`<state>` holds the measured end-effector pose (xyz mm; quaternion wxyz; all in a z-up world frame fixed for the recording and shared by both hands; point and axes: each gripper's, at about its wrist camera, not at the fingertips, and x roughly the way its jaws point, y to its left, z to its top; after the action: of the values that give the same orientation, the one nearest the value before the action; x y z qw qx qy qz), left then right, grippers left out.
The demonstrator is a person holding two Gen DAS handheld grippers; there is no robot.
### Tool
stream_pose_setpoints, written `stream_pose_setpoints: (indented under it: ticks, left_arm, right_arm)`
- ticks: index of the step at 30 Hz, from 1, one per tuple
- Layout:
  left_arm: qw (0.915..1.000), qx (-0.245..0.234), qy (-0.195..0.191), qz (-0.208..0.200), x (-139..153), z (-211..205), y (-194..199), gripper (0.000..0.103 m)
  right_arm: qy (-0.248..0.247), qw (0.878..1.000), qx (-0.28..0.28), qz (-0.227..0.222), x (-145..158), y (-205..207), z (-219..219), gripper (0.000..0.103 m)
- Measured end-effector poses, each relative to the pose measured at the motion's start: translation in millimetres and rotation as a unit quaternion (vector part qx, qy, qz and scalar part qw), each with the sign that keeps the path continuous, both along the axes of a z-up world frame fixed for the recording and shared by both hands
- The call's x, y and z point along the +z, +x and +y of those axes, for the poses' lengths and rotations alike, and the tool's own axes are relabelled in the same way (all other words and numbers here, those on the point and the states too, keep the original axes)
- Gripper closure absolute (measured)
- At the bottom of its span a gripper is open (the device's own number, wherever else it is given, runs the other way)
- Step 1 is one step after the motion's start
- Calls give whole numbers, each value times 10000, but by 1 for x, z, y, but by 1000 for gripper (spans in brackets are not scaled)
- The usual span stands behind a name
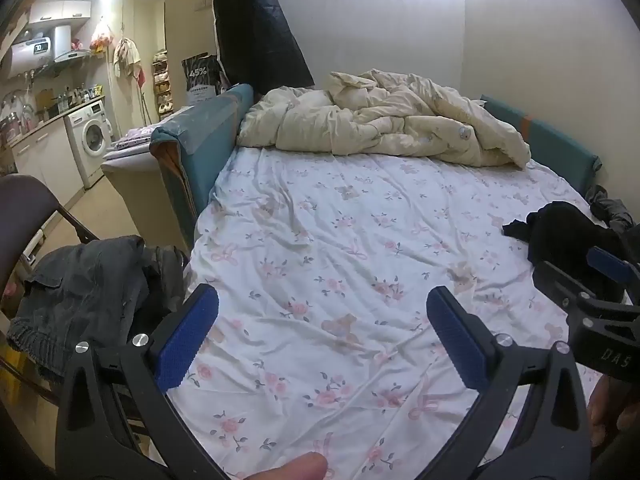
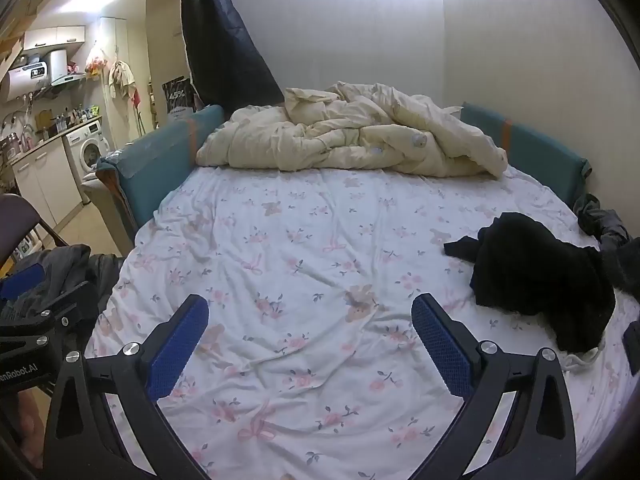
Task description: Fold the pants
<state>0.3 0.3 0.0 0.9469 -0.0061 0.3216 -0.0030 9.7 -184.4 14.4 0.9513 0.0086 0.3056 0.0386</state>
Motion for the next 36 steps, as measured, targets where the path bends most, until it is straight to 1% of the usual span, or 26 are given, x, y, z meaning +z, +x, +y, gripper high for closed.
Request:
stream_pose_setpoints:
  ticks: [8, 9, 15, 21, 28, 36]
  left_arm:
    - [10000, -1, 19, 6, -1, -5, 2, 0]
    - [9999, -17, 51, -97, -1, -5, -4, 0]
    - [9999, -16, 73, -97, -3, -9, -6, 0]
    - [10000, -30, 37, -39, 3, -5, -5, 0]
    - [9999, -2, 44, -91, 1, -1, -1, 0]
    - [9999, 5, 46, -90, 0, 0, -2, 0]
  right_arm:
    - [-6, 10000, 7, 14, 1, -1, 2, 0]
    - [-7, 10000, 11, 19, 1, -1, 2, 0]
    - [13, 10000, 5, -4, 1, 0, 0, 0]
    - [27, 10000, 15, 25, 2, 0, 0, 0]
    - [3, 10000, 1, 80, 5, -1, 5, 0]
    - [55, 9999, -5, 130, -2, 1, 1, 0]
